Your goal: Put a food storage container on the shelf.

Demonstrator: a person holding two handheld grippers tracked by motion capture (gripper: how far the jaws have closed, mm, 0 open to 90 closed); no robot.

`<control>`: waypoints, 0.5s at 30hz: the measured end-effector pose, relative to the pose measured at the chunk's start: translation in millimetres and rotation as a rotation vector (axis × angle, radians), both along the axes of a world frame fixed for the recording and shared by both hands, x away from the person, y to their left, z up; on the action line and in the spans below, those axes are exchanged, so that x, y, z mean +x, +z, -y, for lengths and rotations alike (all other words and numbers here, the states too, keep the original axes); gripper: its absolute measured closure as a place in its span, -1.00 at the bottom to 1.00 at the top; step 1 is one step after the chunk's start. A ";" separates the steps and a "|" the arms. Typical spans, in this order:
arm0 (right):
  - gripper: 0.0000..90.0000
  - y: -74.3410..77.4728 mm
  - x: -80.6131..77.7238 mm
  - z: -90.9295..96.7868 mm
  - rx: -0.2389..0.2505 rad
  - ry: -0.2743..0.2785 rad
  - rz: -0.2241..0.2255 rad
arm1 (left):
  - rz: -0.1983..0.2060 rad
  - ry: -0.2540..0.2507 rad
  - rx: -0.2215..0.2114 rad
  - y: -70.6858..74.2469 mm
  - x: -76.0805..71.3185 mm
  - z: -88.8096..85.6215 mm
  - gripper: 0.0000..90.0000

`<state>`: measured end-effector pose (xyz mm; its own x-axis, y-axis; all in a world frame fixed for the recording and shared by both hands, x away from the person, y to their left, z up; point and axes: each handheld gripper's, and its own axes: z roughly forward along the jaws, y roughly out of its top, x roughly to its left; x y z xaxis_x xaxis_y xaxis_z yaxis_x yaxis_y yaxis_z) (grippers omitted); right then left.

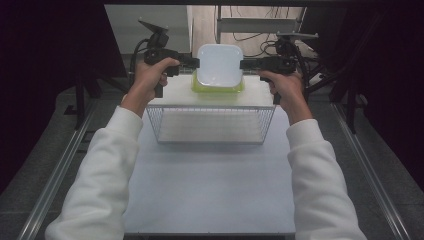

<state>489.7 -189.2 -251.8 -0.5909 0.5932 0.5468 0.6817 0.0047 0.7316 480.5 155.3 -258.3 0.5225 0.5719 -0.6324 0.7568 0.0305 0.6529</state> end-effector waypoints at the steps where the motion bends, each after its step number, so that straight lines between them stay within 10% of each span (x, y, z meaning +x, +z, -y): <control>1: 0.71 -0.7 1.2 0.2 0.006 -0.003 -0.005 | -0.011 0.001 -0.011 -0.5 1.9 -0.7 0.77; 15: 0.63 -9.1 27.0 -0.2 0.094 -0.064 -0.103 | -0.131 0.051 -0.172 -16.3 30.6 -8.2 0.73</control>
<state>516.7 -189.0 -260.9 -0.4915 0.5711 0.6575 0.7498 -0.1066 0.6531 511.1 163.5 -274.6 0.4023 0.4732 -0.7837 0.8295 0.1737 0.5308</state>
